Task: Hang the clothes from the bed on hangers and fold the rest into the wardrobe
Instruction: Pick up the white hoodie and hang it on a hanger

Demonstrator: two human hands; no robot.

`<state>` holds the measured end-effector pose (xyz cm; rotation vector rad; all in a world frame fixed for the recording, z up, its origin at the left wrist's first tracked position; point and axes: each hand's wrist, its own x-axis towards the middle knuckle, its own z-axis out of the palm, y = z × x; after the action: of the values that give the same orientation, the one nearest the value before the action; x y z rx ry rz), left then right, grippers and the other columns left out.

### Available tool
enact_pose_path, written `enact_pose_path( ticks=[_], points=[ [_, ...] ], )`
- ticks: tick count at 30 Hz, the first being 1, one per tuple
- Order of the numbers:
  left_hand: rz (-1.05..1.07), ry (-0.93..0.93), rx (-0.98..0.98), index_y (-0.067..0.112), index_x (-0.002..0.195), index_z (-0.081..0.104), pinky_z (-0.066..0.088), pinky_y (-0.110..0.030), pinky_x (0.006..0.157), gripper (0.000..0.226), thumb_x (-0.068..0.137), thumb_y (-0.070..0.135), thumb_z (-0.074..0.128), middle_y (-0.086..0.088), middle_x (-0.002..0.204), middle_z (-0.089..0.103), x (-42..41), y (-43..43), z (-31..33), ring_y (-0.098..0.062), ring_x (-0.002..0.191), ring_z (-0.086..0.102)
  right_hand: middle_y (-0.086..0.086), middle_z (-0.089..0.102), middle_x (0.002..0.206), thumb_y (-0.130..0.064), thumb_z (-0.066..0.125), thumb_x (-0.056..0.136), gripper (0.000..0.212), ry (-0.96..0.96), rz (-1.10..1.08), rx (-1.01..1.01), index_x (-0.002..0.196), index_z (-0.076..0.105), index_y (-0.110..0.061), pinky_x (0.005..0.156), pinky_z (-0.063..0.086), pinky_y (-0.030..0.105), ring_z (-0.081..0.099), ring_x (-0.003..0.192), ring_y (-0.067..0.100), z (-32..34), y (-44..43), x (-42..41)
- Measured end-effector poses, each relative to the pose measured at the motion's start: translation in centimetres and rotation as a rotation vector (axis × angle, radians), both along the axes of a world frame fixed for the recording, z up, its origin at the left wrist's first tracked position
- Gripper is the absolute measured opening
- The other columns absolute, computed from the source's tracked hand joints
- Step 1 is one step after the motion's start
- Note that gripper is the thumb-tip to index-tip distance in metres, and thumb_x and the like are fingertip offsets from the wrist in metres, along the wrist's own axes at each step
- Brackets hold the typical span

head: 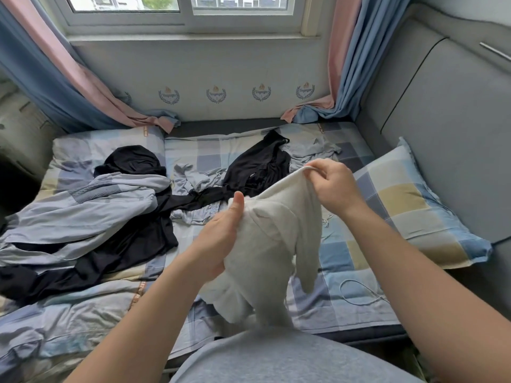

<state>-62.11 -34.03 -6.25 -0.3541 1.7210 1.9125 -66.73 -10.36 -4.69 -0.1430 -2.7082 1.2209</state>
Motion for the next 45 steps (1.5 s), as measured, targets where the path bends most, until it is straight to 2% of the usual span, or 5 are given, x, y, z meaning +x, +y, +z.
enact_pose_path(
  ticks=[10,15,35,42,45],
  points=[
    [0.092,-0.01,0.175,0.007,0.105,0.072,0.059,-0.03,0.058,0.068,0.084,0.068,0.052,-0.015,0.092,0.077,0.5,-0.1,0.7,-0.026,0.084,0.076,-0.029,0.061,0.116,-0.062,0.066,0.078,0.041,-0.308,0.468,-0.301,0.115,0.057,-0.049,0.096,0.047,0.018,0.055,0.114,-0.009,-4.2,-3.8,6.6],
    [0.062,0.008,0.168,0.004,0.11,0.072,0.062,-0.033,0.065,0.074,0.079,0.069,0.052,-0.017,0.099,0.076,0.4,-0.1,1.7,-0.028,0.091,0.075,-0.014,0.064,0.123,-0.05,0.072,0.082,0.048,-0.615,0.397,-0.166,0.126,0.056,-0.041,0.098,0.053,0.047,0.062,0.115,0.017,-9.8,-4.9,8.3],
    [-0.183,0.231,-0.382,0.017,0.069,0.039,0.019,-0.03,0.052,0.04,0.098,0.027,0.064,-0.002,0.064,0.032,-2.3,-1.7,-5.0,-0.016,0.059,0.029,-0.002,0.048,0.068,-0.022,0.061,0.099,0.026,0.089,0.124,-0.378,0.081,0.062,-0.004,0.055,0.037,0.015,0.042,0.063,0.006,3.5,-0.1,2.7],
    [-0.258,0.285,-0.316,0.029,0.134,0.038,0.049,-0.01,0.074,0.076,0.075,0.027,0.087,0.007,0.102,0.069,-1.1,2.4,-6.9,0.007,0.083,0.067,-0.002,0.059,0.072,-0.022,0.065,0.097,0.022,0.042,0.235,-0.524,0.08,0.069,-0.009,0.066,0.046,0.024,0.054,0.071,0.009,5.5,-1.8,3.4],
    [-0.416,0.383,-0.406,0.028,0.101,0.068,0.049,-0.034,0.075,0.032,0.074,0.044,0.071,0.013,0.082,0.068,-0.7,3.7,-7.0,-0.008,0.075,0.06,-0.008,0.06,0.068,-0.023,0.069,0.094,0.022,0.03,0.271,-0.485,0.073,0.07,-0.02,0.064,0.046,0.019,0.055,0.067,0.005,6.0,-2.0,3.1]
  ],
)
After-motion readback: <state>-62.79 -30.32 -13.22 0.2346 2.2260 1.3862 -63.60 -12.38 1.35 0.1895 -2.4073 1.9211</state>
